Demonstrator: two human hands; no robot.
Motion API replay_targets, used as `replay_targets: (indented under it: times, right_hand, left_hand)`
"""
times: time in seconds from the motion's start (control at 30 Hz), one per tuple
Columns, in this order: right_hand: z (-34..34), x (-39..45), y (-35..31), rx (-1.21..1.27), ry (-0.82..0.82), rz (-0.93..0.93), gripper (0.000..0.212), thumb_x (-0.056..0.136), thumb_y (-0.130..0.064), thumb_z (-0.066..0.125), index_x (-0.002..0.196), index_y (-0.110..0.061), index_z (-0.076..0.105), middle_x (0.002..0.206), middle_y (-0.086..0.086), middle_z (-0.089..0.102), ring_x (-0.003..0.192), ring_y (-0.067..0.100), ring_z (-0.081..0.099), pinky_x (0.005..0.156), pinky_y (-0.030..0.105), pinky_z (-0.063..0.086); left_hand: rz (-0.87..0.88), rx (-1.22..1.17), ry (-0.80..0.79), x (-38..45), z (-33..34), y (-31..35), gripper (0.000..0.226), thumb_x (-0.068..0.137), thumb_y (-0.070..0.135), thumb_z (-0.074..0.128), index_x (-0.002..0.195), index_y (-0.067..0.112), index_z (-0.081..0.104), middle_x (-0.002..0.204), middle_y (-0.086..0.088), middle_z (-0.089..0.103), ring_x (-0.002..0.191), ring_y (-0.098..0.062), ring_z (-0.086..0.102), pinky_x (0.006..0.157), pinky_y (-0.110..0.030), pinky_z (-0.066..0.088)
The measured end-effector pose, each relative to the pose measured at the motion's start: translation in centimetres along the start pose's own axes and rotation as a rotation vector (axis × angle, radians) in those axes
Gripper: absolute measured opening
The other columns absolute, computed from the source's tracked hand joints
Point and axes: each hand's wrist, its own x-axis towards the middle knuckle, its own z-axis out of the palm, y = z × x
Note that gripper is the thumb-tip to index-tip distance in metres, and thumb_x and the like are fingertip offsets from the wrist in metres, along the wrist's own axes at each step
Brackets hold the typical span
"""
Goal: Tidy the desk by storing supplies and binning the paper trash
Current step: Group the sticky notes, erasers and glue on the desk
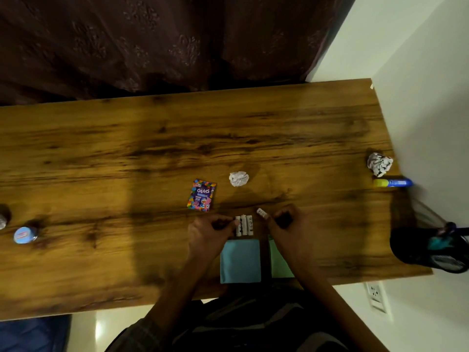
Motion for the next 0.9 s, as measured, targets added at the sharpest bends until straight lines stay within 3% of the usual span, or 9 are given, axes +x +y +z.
replay_targets:
  times: [0.07,0.2,0.33,0.6,0.77,0.9]
  right_hand:
    - [0.3,-0.5,0.2,-0.08,-0.032,-0.028,0.022,0.081,-0.034,0.082,0.076,-0.03,0.061,0.067,-0.011,0.066,0.062,0.001,0.064,0.059,0.029,0.054]
    - [0.3,-1.6,-0.5,-0.186,-0.091,-0.095,0.017,0.083,-0.028,0.08,0.08,-0.036,0.065,0.073,-0.014,0.069,0.066,-0.007,0.063,0.057,0.009,0.049]
    - [0.5,-1.4,-0.6,-0.265,-0.151,-0.127,0.007,0.083,-0.029,0.079,0.089,-0.029,0.074,0.078,-0.014,0.073,0.068,-0.004,0.066,0.064,0.017,0.056]
    - [0.1,-0.2,0.4,-0.244,-0.224,-0.163,0.014,0.083,-0.025,0.08,0.096,-0.03,0.077,0.091,-0.013,0.077,0.077,-0.004,0.07,0.07,0.023,0.061]
    - [-0.2,0.1,0.3,-0.241,-0.272,-0.167,0.013,0.084,-0.025,0.08,0.096,-0.029,0.077,0.086,-0.018,0.073,0.075,-0.011,0.066,0.066,0.009,0.054]
    - [-0.6,0.5,0.1,-0.279,-0.25,-0.219,0.029,0.077,-0.021,0.082,0.104,-0.026,0.074,0.099,-0.013,0.073,0.085,-0.002,0.068,0.069,0.008,0.051]
  left_hand:
    - [0.014,0.002,0.012,0.1,0.0,-0.2,0.015,0.081,0.032,0.087,0.095,0.028,0.083,0.086,0.01,0.08,0.073,-0.003,0.076,0.069,-0.027,0.064]
    - [0.037,-0.01,0.015,-0.1,0.0,-0.2,0.015,0.082,0.029,0.086,0.096,0.027,0.083,0.088,0.01,0.08,0.074,-0.001,0.076,0.07,-0.025,0.064]
    - [0.031,-0.024,0.014,0.0,0.1,-0.3,0.014,0.081,0.028,0.087,0.095,0.026,0.083,0.086,0.01,0.08,0.072,-0.005,0.077,0.072,-0.033,0.066]
    - [0.046,-0.049,0.005,-0.1,0.1,-0.1,0.013,0.082,0.026,0.086,0.094,0.021,0.083,0.081,0.009,0.079,0.065,-0.006,0.076,0.068,-0.031,0.065]
    - [0.064,-0.041,0.005,-0.1,0.0,-0.2,0.015,0.082,0.028,0.086,0.094,0.021,0.083,0.079,0.008,0.079,0.065,-0.006,0.076,0.068,-0.028,0.065]
    - [0.046,-0.055,0.008,-0.2,0.0,-0.2,0.016,0.083,0.033,0.085,0.095,0.023,0.082,0.078,0.008,0.079,0.066,-0.005,0.076,0.068,-0.03,0.064]
